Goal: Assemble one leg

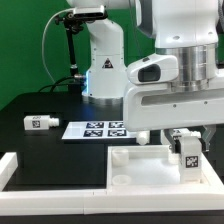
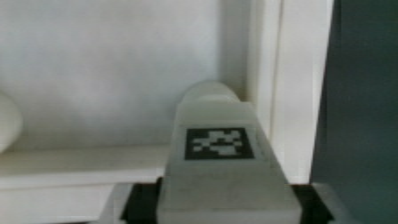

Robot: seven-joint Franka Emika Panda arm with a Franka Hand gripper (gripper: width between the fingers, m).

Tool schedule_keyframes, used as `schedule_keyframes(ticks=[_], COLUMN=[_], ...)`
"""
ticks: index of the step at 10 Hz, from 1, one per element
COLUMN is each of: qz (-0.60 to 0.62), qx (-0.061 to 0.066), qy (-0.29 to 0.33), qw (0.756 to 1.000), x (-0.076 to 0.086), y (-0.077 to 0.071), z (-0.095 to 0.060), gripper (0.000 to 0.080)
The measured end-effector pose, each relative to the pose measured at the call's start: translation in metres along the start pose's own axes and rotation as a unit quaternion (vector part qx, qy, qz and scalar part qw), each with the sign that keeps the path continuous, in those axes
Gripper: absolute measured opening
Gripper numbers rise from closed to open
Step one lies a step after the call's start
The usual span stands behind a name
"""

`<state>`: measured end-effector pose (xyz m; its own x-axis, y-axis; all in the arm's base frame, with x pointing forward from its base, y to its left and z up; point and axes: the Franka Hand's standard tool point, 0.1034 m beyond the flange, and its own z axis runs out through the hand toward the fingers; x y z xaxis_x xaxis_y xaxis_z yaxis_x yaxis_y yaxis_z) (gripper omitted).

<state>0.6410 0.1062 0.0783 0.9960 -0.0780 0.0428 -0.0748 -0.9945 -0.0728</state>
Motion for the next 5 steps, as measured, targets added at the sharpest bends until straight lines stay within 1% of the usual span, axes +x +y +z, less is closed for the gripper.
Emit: schedule_keyframes(ticks=[1,2,3,4,5], qz=[0.04,0.116,0.21,0.296,0.408], qx=[0.0,0.001,0.001,-0.001,-0.001], qy=[0.0,0.002,-0.002,-0.006,-0.008], qw=[0.999,0.993,0.978,0.955,0.913], x=[-0.0001,0.0002,-0.0003,-0.0007,-0.0029], y=[-0.0004,-0.001,-0.0007,-0.0025,-0.0071], z=[0.0001,0.0003,-0.0001,-0.0013,-0.0004], gripper=[0.0285,0.0285,0.0285,0.0285,0.0285])
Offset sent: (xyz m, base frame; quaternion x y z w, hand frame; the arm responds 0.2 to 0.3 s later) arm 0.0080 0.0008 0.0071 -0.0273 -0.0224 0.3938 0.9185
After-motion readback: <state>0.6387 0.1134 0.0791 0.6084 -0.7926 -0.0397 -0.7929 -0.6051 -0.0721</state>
